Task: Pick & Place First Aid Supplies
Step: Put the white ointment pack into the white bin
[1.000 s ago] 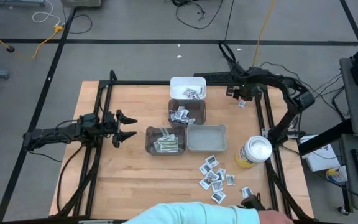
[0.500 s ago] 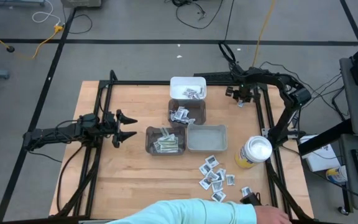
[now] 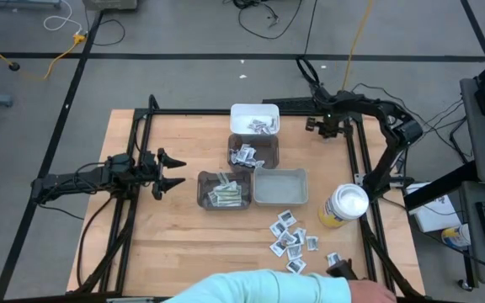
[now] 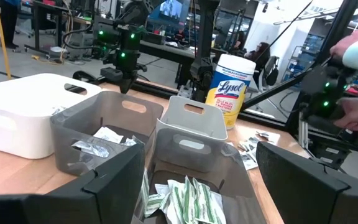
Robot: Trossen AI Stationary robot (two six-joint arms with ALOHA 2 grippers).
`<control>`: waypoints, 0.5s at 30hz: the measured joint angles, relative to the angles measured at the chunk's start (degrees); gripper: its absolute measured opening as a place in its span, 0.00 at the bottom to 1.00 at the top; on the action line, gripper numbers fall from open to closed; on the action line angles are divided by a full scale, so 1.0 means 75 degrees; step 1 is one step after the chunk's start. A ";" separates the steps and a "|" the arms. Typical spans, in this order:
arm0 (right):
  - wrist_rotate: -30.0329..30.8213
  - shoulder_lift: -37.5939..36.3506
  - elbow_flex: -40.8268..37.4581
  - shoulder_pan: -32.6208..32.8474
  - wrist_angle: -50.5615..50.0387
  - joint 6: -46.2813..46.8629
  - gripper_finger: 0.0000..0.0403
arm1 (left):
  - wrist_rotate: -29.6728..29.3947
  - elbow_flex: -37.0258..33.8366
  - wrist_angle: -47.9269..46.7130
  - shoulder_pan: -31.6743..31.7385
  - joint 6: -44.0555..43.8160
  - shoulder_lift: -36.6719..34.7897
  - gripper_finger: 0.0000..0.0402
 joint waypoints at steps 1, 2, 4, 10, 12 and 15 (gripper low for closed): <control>-0.0027 -0.0079 0.0084 0.0028 -0.0149 -0.0060 0.00 | 0.0001 0.0000 0.0000 0.0000 0.0000 0.0001 0.77; -0.0005 -0.0186 0.0213 0.0050 -0.0298 -0.0144 0.00 | 0.0000 0.0000 0.0000 0.0002 0.0000 0.0002 0.77; 0.0002 -0.0388 0.0485 0.0077 -0.0648 -0.0332 0.00 | 0.0000 0.0003 0.0000 0.0000 0.0000 0.0001 0.77; 0.0000 -0.0728 0.1469 0.0206 -0.2089 -0.1041 0.00 | 0.0000 0.0001 0.0001 0.0002 0.0003 0.0001 0.77; 0.0032 -0.0750 0.1819 0.0197 -0.2497 -0.1235 0.00 | 0.0000 0.0000 0.0000 0.0000 0.0003 0.0001 0.77; 0.0046 -0.0805 0.2268 0.0197 -0.3125 -0.1463 0.00 | 0.0000 0.0000 0.0001 0.0001 0.0003 0.0000 0.77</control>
